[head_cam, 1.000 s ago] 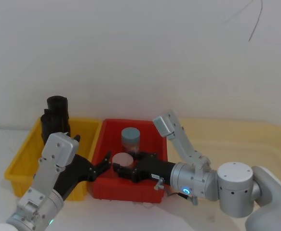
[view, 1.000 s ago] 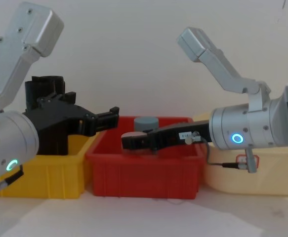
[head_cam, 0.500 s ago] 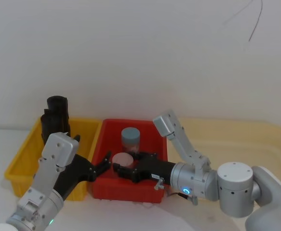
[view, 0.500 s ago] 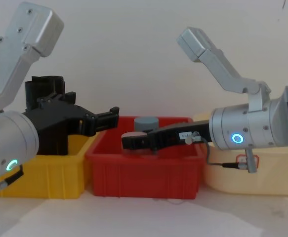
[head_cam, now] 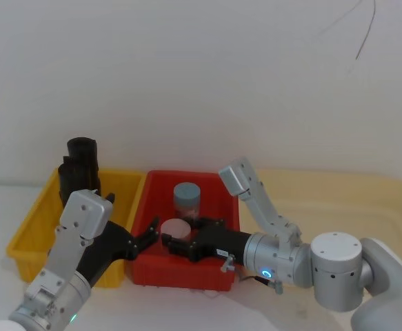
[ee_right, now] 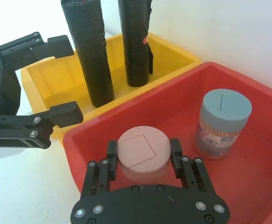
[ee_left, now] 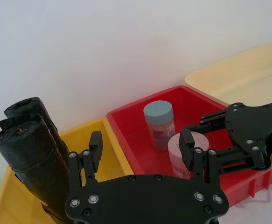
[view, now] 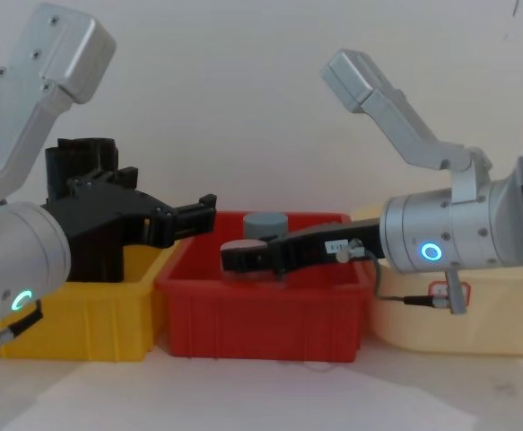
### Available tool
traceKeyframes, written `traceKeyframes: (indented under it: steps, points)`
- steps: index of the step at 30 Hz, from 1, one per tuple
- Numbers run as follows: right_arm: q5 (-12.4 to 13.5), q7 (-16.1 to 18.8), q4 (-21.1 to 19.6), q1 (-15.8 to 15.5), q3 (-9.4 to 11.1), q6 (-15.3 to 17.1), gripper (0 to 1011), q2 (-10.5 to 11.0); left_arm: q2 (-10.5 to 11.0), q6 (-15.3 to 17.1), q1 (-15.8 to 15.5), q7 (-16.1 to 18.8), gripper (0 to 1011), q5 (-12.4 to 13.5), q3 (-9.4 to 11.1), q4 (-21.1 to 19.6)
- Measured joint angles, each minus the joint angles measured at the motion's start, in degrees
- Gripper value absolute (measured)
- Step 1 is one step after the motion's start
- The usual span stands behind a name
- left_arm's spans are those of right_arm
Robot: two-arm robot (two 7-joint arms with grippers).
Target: Pick up the garbage bag with the one hand and transfer it to the other hand.
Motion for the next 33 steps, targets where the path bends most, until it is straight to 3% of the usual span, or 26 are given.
traceKeyframes:
  steps: [18, 26, 33]
  points:
    - [0.0, -0.2, -0.6, -0.4, 0.1, 0.0, 646, 0.3, 0.0, 0.0, 0.0, 0.0, 1001, 0.0, 0.0, 0.0]
    - [0.0, -2.3, -4.7, -2.3, 1.1, -0.4, 647, 2.1, 0.0, 0.0, 0.0, 0.0, 1001, 0.0, 0.0, 0.0]
    - [0.0, -4.7, -11.1, -4.7, 2.9, -0.8, 646, 4.6, 0.0, 0.0, 0.0, 0.0, 1001, 0.0, 0.0, 0.0]
